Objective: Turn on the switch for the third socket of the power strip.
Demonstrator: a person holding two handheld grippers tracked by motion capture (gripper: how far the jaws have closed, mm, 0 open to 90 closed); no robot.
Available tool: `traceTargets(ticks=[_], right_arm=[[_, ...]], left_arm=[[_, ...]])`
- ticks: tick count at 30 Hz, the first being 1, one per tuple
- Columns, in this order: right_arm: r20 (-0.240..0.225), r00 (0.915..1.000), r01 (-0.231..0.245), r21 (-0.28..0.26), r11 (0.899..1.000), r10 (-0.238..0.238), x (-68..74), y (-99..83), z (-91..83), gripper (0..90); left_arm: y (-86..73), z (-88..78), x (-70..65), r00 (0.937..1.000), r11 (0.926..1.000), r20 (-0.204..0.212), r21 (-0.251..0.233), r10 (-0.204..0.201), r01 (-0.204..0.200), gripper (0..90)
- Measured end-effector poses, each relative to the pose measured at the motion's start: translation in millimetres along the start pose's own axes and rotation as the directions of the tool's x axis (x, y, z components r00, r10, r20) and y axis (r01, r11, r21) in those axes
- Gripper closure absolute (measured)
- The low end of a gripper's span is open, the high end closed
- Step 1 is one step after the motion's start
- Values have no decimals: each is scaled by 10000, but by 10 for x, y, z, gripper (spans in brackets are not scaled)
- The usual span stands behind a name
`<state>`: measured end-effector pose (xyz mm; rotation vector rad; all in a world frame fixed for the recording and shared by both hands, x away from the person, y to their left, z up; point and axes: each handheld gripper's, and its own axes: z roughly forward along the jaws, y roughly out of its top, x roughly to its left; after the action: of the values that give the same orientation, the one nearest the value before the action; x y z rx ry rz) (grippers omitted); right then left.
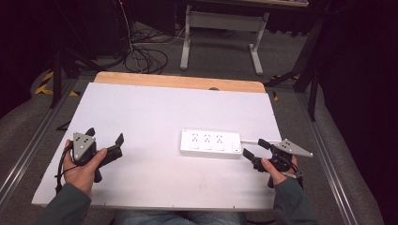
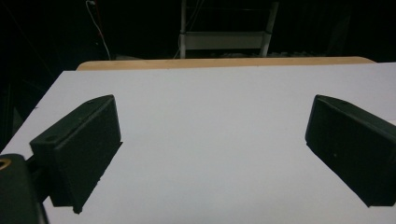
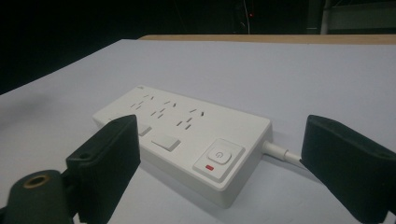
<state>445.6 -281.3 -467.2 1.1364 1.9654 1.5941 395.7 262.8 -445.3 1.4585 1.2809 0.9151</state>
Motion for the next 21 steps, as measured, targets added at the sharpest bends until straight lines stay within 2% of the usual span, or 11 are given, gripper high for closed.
traceTargets(ticks=[7, 17, 21], right_arm=[[-17, 9998, 175, 33, 9998, -175, 29, 11, 21, 125], [75, 9996, 275, 9, 9996, -275, 24, 14, 31, 116], [-106, 9985, 539, 52, 9985, -539, 46, 17, 34, 240]], left_arm=[[5, -41, 35, 9998, 9999, -175, -111, -127, 125, 41], [5, -43, 32, 9999, 9999, -121, -90, -82, 81, 42], [4, -39, 28, 9999, 9999, -94, -87, -108, 107, 43]])
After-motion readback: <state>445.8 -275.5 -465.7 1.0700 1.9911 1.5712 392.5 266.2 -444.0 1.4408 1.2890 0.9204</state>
